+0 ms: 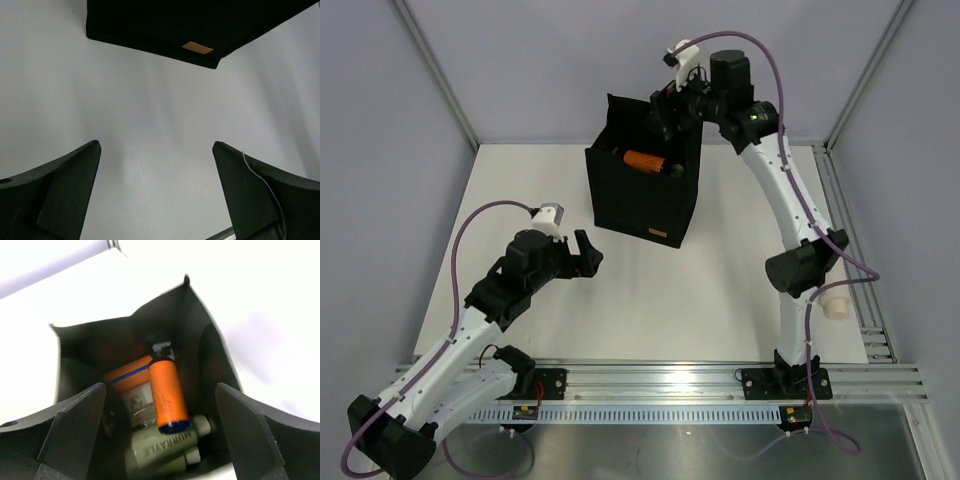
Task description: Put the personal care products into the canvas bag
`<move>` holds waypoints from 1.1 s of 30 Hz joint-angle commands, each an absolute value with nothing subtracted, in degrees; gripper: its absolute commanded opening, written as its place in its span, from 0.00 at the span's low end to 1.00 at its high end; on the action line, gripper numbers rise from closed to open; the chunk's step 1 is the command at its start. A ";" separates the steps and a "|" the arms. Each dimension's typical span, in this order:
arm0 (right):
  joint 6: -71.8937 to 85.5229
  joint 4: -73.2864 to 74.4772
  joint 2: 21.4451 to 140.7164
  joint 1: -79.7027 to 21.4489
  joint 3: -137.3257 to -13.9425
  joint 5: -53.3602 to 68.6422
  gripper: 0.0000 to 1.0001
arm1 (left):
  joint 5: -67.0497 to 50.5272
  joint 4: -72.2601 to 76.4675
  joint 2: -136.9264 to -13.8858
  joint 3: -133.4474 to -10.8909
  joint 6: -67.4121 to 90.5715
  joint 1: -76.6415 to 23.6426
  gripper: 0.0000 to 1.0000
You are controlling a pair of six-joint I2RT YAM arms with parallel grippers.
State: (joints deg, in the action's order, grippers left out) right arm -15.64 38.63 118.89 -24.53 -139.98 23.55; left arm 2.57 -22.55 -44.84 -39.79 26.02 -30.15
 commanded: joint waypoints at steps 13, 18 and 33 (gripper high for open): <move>-23.81 59.22 95.09 14.66 -93.65 9.06 1.00 | 1.76 -16.35 -43.33 -39.29 21.27 -30.15 0.99; -23.12 56.96 92.03 17.14 -78.94 -2.71 1.00 | 0.35 -15.47 -45.79 -39.81 20.30 -30.15 0.99; -21.53 50.19 106.17 17.14 -70.22 -12.65 0.98 | -2.73 -14.50 -44.65 -37.62 22.59 -30.06 0.99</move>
State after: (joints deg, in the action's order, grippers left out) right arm -20.88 52.93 104.05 17.37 -69.80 -9.19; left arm -1.58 -17.10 -46.09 -38.11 21.71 -30.15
